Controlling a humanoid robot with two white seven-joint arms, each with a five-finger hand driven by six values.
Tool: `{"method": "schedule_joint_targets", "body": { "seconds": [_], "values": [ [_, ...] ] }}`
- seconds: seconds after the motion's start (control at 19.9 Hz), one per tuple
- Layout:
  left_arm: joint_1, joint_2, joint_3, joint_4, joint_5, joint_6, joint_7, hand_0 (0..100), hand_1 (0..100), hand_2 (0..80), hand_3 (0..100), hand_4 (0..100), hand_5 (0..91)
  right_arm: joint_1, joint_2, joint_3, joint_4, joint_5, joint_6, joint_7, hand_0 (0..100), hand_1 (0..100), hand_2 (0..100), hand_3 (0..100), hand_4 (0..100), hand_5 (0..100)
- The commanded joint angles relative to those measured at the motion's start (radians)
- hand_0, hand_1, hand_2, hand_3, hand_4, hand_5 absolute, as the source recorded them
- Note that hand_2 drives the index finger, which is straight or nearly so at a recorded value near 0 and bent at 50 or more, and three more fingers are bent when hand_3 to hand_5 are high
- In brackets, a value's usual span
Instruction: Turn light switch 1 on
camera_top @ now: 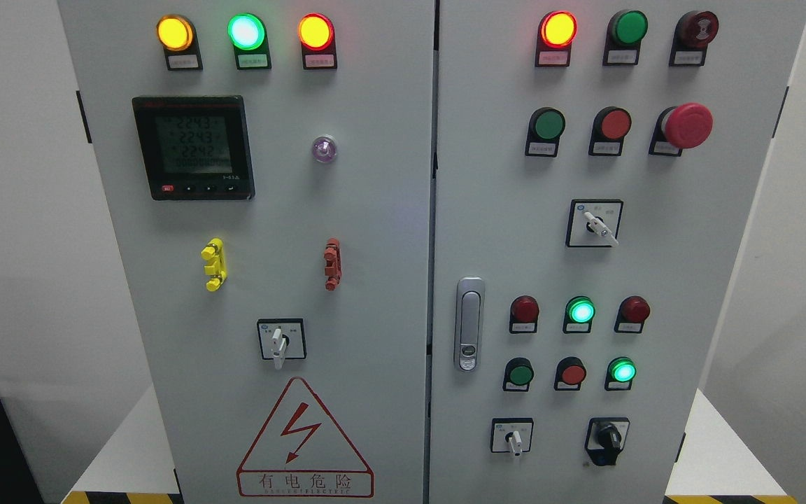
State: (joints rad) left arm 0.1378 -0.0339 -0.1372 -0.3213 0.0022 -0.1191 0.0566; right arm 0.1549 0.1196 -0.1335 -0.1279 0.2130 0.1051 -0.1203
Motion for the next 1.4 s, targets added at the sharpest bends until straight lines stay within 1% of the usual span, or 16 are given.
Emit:
{"method": "schedule_joint_targets", "body": {
  "seconds": [0.0,0.1,0.2,0.25,0.35,0.45,0.7,0.8,0.9,0.95,1.0,1.05,1.15,1.2,1.3,1.35],
  "values": [
    [0.082,0.009,0.047,-0.520,-0.079,0.045,-0.005,23,0,0.0,4,11,0.0,0.000,0.000,0.000,0.001,0.000,-0.001,-0.001,5,0,0,0,0,0],
    [0.098,-0.004,0.063,-0.596,-0.090,0.048,-0.004,23,0,0.0,6,14,0.0,0.000,0.000,0.000,-0.001,0.000,-0.001,0.001,5,0,0,0,0,0],
    [0.118,-0.006,0.091,-0.720,-0.125,0.058,-0.009,24,2,0.0,9,16,0.0,0.000,0.000,0.000,0.001,0.000,-0.001,0.001,5,0,0,0,0,0],
    [0.118,-0.006,0.097,-0.769,-0.139,0.080,-0.009,24,2,0.0,10,17,0.0,0.000,0.000,0.000,0.001,0.000,-0.001,-0.001,5,0,0,0,0,0],
    [0.118,-0.006,0.099,-0.849,-0.136,0.145,-0.008,25,4,0.0,12,19,0.0,0.000,0.000,0.000,-0.001,-0.001,-0.001,0.001,5,0,0,0,0,0],
    [0.120,-0.006,0.110,-0.935,-0.137,0.160,-0.008,27,6,0.0,14,21,0.0,0.000,0.000,0.000,0.001,0.000,-0.001,0.001,5,0,0,0,0,0],
    [0.125,-0.001,0.107,-1.131,-0.140,0.156,-0.006,30,9,0.0,18,25,0.0,0.000,0.000,0.000,0.001,0.000,-0.001,-0.001,5,0,0,0,0,0],
    [0.135,-0.001,0.105,-1.189,-0.137,0.145,-0.004,31,11,4.7,25,32,0.9,0.000,0.000,0.000,0.001,0.000,-0.001,0.001,5,0,0,0,0,0],
    [0.144,0.003,0.103,-1.248,-0.136,0.133,0.005,34,18,17.0,38,44,7.2,0.000,0.000,0.000,0.001,0.000,-0.001,0.001,5,0,0,0,0,0],
    [0.144,0.003,0.102,-1.274,-0.133,0.121,0.012,35,21,19.7,40,47,9.3,0.000,0.000,0.000,0.001,0.000,-0.001,-0.001,5,0,0,0,0,0],
    [0.155,0.008,0.099,-1.297,-0.131,0.098,0.015,37,26,24.4,44,55,18.8,0.000,0.000,0.000,0.001,0.000,-0.001,-0.001,5,0,0,0,0,0],
    [0.175,0.017,0.099,-1.315,-0.131,0.057,0.017,37,31,27.6,46,59,23.2,0.000,0.000,0.000,-0.001,-0.001,-0.001,0.001,5,0,0,0,0,0],
    [0.192,0.028,0.099,-1.346,-0.139,-0.049,0.019,38,40,30.9,49,63,29.5,0.000,0.000,0.000,0.001,0.000,-0.001,0.001,5,0,0,0,0,0],
    [0.194,0.029,0.102,-1.364,-0.139,-0.094,0.020,39,42,33.0,50,66,34.5,0.000,0.000,0.000,0.001,0.000,-0.001,0.001,5,0,0,0,0,0],
    [0.198,0.031,0.097,-1.412,-0.139,-0.128,0.029,41,47,35.8,54,70,43.2,0.000,0.000,0.000,0.001,-0.001,-0.001,0.001,5,0,0,0,0,0],
    [0.207,0.035,0.096,-1.450,-0.134,-0.126,0.047,42,48,36.6,55,71,49.3,0.000,0.000,0.000,0.001,-0.001,-0.001,-0.001,5,0,0,0,0,0]
  ]
}}
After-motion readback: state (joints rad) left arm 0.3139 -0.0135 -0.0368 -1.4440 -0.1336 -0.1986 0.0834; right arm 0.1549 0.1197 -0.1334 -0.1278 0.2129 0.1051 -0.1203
